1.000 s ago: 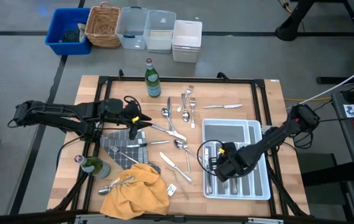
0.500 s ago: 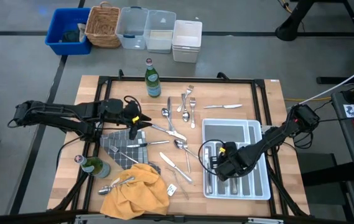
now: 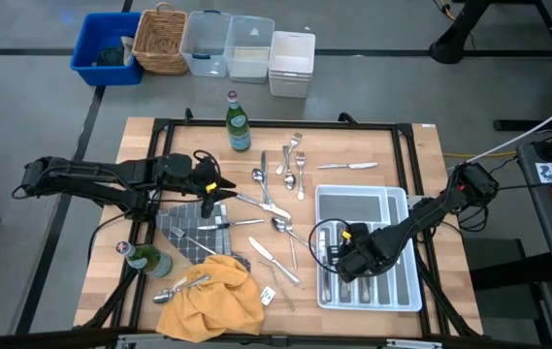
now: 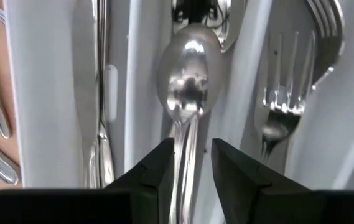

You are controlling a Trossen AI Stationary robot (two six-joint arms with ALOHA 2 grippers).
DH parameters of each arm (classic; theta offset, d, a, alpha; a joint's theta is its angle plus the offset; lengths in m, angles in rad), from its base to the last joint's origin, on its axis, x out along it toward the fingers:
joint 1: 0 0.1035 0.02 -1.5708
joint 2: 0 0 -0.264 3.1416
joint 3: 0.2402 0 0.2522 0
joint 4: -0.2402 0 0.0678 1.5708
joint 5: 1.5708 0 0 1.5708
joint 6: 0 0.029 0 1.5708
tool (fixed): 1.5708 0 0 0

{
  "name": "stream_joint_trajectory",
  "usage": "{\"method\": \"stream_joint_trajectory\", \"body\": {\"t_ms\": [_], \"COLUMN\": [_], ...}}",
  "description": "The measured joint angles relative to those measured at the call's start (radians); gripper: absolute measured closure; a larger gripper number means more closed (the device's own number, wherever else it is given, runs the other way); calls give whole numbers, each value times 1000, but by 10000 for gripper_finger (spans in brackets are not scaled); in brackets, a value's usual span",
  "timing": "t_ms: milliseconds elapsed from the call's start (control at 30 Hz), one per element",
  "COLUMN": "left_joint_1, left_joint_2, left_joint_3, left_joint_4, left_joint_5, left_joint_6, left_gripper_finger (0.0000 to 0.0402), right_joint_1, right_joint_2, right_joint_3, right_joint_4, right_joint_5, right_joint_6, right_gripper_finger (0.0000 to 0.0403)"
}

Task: Sort silverware
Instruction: Stack the silver knife into the white utensil tray with the other silver knives

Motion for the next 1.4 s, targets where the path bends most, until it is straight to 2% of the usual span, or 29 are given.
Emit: {"method": "stream_joint_trajectory", "body": {"t_ms": [333, 533, 700, 867, 967, 1100, 1400], "left_joint_1": [0, 0, 0, 0, 0, 0, 0], "left_joint_2": [0, 0, 0, 0, 0, 0, 0], "left_joint_3": [0, 0, 0, 1, 1, 1, 1], "left_joint_4": [3, 6, 41, 125, 136, 135, 116], "left_joint_5": [0, 0, 0, 0, 0, 0, 0], "left_joint_6": [0, -3, -4, 17, 44, 55, 29], "left_gripper_finger": [284, 284, 284, 284, 284, 284, 284], "right_joint_1": [0, -2, -53, -159, -243, -361, -607], "right_joint_2": [-78, -160, -222, -255, -255, -254, -254], "right_joint_3": [104, 167, 188, 188, 188, 188, 188], "right_joint_4": [-132, -237, -275, -276, -276, -273, -282], "right_joint_5": [-2, 139, 265, 323, 311, 236, 72], "right_joint_6": [-33, -33, -43, -193, -364, -564, -673], "right_gripper_finger": [295, 295, 294, 294, 294, 294, 294]}}
